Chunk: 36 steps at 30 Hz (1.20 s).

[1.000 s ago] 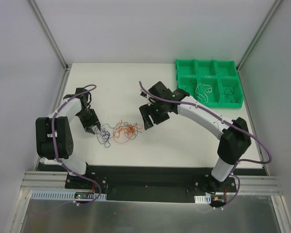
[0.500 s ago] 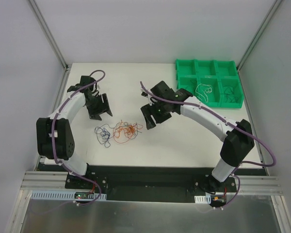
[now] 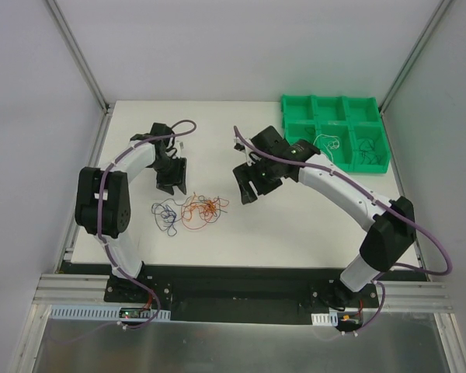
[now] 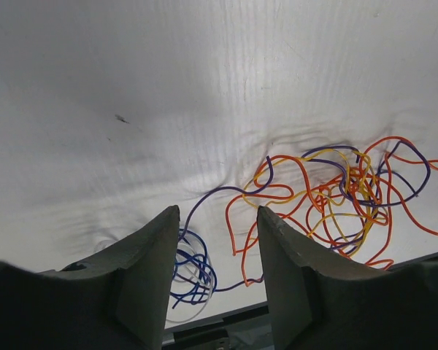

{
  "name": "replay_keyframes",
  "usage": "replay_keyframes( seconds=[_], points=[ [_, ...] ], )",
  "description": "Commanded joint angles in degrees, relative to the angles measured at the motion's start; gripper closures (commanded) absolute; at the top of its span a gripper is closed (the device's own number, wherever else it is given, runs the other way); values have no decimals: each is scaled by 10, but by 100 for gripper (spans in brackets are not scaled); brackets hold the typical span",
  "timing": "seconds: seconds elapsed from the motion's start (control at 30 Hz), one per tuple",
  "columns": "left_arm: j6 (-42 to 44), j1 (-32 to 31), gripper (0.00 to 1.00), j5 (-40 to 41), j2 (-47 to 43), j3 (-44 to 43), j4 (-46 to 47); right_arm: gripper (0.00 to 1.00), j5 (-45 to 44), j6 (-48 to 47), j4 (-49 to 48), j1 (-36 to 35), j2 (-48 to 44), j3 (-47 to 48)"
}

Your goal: Untangle the cables

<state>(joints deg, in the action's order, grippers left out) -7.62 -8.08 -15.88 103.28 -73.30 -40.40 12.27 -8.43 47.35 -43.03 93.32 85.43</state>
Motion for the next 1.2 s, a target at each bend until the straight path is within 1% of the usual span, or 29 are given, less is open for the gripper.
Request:
replay_keyframes(
  seconds=[0.0,0.07,0.17,0.27,0.47,0.5,0.7,0.8,0.9,0.93,0.97,1.0,1.07,1.17],
  points=[
    [30,-23,55,38,-19,9,-21,28,4,-12,7,3,-24,1],
    [25,-28,55,54,-24,17,-24,28,4,-12,7,3,-25,3],
    [28,-33,49,83,-23,25,-27,28,2,-10,5,3,-26,1],
    [32,-34,48,102,-22,27,-28,28,3,-7,4,2,-29,-3],
    [34,-36,47,103,-15,18,-28,28,4,4,-6,3,-35,-16],
    [35,-38,48,104,-13,18,-30,28,6,7,-7,3,-35,-17],
    [23,-41,64,107,-26,31,-49,28,14,20,-24,2,-31,-21],
    [16,-42,69,106,-39,44,-52,28,14,28,-31,2,-29,-27],
    [8,-44,82,100,-49,43,-53,28,14,40,-39,1,-31,-34],
    [5,-47,88,99,-54,40,-52,28,14,43,-41,2,-31,-36],
    [3,-49,96,99,-58,34,-53,28,15,48,-43,2,-32,-38],
    [-2,-53,100,104,-62,27,-56,28,16,51,-45,2,-34,-40],
    [-9,-61,100,106,-76,14,-64,28,17,61,-47,2,-37,-41],
    [-43,-72,100,137,-104,-15,-97,28,12,81,-50,2,-44,-40]
  ],
)
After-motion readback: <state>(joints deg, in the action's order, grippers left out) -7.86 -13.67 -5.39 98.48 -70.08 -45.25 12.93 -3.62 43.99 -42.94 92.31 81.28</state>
